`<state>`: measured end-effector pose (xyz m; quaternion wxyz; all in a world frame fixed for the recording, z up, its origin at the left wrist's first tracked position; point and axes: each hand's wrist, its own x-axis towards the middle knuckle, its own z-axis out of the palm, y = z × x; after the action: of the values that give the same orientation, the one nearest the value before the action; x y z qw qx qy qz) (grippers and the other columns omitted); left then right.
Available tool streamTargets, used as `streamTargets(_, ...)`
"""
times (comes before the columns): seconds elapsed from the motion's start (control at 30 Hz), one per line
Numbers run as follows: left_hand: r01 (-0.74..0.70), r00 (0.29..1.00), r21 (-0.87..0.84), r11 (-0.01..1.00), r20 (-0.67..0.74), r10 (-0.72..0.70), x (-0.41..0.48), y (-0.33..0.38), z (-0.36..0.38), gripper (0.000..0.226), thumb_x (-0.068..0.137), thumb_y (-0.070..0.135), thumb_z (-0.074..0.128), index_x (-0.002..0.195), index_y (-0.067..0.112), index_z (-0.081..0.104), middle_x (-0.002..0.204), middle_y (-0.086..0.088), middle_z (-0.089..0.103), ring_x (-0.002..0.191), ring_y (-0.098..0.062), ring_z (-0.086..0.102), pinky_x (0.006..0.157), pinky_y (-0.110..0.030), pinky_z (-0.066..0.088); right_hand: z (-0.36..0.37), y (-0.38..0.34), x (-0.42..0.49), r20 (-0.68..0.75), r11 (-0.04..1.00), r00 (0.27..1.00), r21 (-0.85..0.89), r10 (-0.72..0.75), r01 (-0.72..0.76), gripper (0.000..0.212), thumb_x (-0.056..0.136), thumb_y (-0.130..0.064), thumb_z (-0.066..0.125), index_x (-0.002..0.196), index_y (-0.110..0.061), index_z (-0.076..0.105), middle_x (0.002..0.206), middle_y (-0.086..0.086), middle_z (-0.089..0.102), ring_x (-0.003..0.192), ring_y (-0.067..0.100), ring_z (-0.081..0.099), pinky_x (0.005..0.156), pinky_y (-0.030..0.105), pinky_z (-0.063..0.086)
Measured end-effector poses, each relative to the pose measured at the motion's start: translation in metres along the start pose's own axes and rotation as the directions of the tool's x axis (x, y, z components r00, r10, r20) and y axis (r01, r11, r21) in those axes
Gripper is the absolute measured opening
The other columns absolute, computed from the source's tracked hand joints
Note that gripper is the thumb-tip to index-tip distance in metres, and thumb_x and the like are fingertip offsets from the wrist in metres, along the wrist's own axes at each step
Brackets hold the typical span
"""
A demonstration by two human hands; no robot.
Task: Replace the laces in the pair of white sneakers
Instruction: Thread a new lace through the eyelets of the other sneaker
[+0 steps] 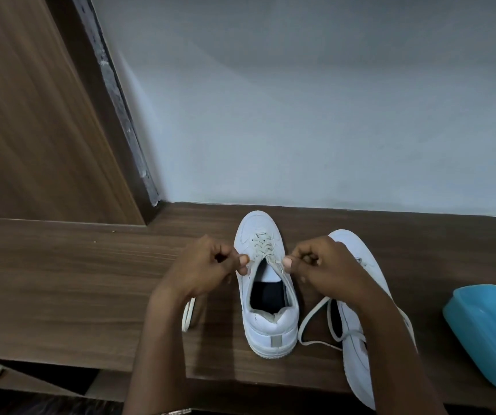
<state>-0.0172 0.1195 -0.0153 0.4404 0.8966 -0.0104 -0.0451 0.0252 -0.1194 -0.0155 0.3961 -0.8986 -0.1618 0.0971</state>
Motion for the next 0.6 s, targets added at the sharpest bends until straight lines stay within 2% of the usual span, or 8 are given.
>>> streamTargets(0.03,-0.007,1.000,-0.071,0.997,-0.019,0.006,0.000,0.002,0.000,0.030,0.092,0.044,0.064,0.071,0.025,0.075,0.072,0.000,0.073,0.062,-0.011,0.060,0.066,-0.037,0.050,0.000,-0.002,-0.001,-0.006,0.995,1.000,0.097,0.015,-0.014,0.024,0.091,-0.035,0.069,0.071,-0.023,0.073,0.066,-0.002,0.070,0.064,0.005,0.062,0.072,0.031,0.049)
streamTargets(0.1,-0.013,0.998,-0.209,0.978,-0.058,0.001,0.000,0.008,0.004,0.031,0.095,0.035,0.062,0.071,0.019,0.073,0.066,0.005,0.068,0.059,-0.001,0.055,0.059,-0.022,0.041,0.002,-0.006,-0.002,-0.018,0.958,0.999,0.283,0.049,-0.042,0.027,0.094,-0.034,0.066,0.072,-0.020,0.075,0.077,-0.006,0.075,0.081,0.004,0.068,0.084,0.029,0.049)
streamTargets(0.17,-0.017,0.997,-0.320,0.947,-0.075,-0.008,0.000,0.014,0.008,0.030,0.096,0.030,0.060,0.073,0.014,0.072,0.066,0.005,0.065,0.057,-0.001,0.050,0.058,-0.013,0.036,0.004,-0.011,-0.002,-0.017,0.921,0.998,0.385,0.063,-0.051,0.030,0.095,-0.034,0.064,0.071,-0.017,0.074,0.083,-0.006,0.075,0.090,0.006,0.067,0.088,0.027,0.046)
streamTargets(0.27,-0.007,0.993,-0.441,0.898,-0.109,-0.045,0.002,0.021,0.013,0.030,0.094,0.029,0.062,0.075,0.008,0.073,0.069,-0.003,0.066,0.062,-0.009,0.052,0.063,-0.017,0.040,0.005,-0.018,-0.003,-0.014,0.884,0.999,0.465,0.050,-0.038,0.032,0.098,-0.032,0.059,0.078,-0.012,0.072,0.076,-0.002,0.072,0.077,0.008,0.064,0.079,0.024,0.044)
streamTargets(0.33,0.007,0.987,-0.475,0.880,-0.139,-0.083,0.006,0.022,0.017,0.030,0.092,0.030,0.064,0.073,0.008,0.072,0.064,0.000,0.065,0.061,-0.011,0.054,0.066,-0.023,0.042,0.006,-0.022,-0.004,-0.012,0.906,1.000,0.423,0.019,-0.013,0.032,0.101,-0.031,0.054,0.083,-0.011,0.071,0.064,-0.006,0.066,0.066,0.008,0.060,0.071,0.021,0.045)
streamTargets(0.43,0.014,0.988,-0.427,0.904,-0.133,-0.078,0.005,0.026,0.017,0.034,0.095,0.030,0.061,0.074,0.005,0.070,0.045,0.012,0.046,0.046,-0.006,0.037,0.053,-0.024,0.032,0.005,-0.029,-0.006,0.009,0.930,0.998,0.362,-0.067,0.059,0.029,0.102,-0.029,0.053,0.086,-0.014,0.072,0.066,-0.007,0.066,0.055,0.005,0.050,0.063,0.023,0.052)
streamTargets(0.5,-0.012,0.990,-0.368,0.930,-0.134,-0.040,0.004,0.029,0.013,0.037,0.095,0.033,0.061,0.074,0.005,0.070,0.045,0.013,0.043,0.045,-0.004,0.034,0.050,-0.019,0.028,0.002,-0.031,-0.007,-0.015,0.904,0.997,0.421,-0.079,0.078,0.030,0.100,-0.033,0.056,0.083,-0.016,0.073,0.070,0.002,0.067,0.057,0.011,0.048,0.061,0.029,0.049)
streamTargets(0.6,-0.043,0.984,-0.491,0.870,-0.170,-0.048,0.001,0.034,0.006,0.037,0.092,0.038,0.062,0.071,0.009,0.071,0.063,0.006,0.062,0.059,-0.007,0.046,0.054,-0.019,0.035,0.000,-0.029,-0.006,-0.133,0.825,0.990,0.552,-0.051,0.117,0.035,0.097,-0.039,0.059,0.077,-0.013,0.072,0.070,-0.001,0.065,0.068,0.013,0.051,0.070,0.028,0.044)
